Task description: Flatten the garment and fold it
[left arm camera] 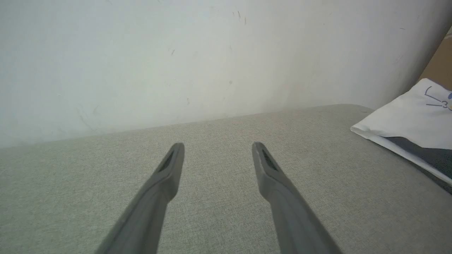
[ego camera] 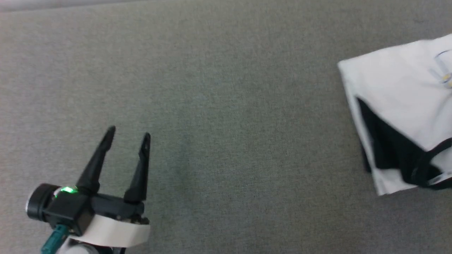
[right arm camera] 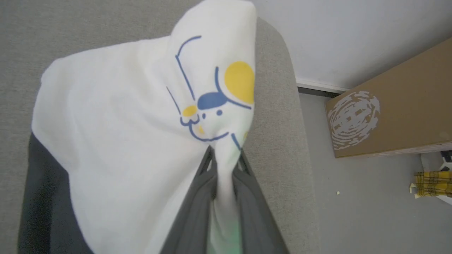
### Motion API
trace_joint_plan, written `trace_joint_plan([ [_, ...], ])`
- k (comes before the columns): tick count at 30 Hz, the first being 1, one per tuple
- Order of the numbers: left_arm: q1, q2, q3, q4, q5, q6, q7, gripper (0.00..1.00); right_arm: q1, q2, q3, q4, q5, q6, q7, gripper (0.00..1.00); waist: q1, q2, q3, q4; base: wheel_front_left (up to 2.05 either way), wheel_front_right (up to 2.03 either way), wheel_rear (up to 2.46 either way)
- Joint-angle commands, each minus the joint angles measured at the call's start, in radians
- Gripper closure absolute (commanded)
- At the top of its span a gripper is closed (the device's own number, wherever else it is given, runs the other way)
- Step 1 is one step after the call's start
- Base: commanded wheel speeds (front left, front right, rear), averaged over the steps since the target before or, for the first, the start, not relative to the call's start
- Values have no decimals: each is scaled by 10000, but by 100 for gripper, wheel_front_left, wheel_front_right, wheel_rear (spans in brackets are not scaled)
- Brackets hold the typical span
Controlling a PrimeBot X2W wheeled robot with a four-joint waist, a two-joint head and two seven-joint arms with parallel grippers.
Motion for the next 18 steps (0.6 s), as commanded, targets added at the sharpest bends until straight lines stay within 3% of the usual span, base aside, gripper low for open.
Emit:
trace_joint_plan([
  [1, -241, 45, 84, -153, 66, 93, 12, 0, -308, -181, -166, 162, -161, -19, -190, 100, -1, 0, 692, -315, 0, 0, 0],
  [10, -922, 163, 328, -886, 346, 52, -384, 0, -1206, -446, -983, 1455, -849, -19, -1041, 100, -1, 0, 1729, -537, 0, 0, 0],
  [18, -1307, -25, 660, -949, 738, 453, -557, 0, -1443, -293, -1545, 2220, -1331, -19, -1572, 100, -1, 0, 2215, -547, 0, 0, 0],
])
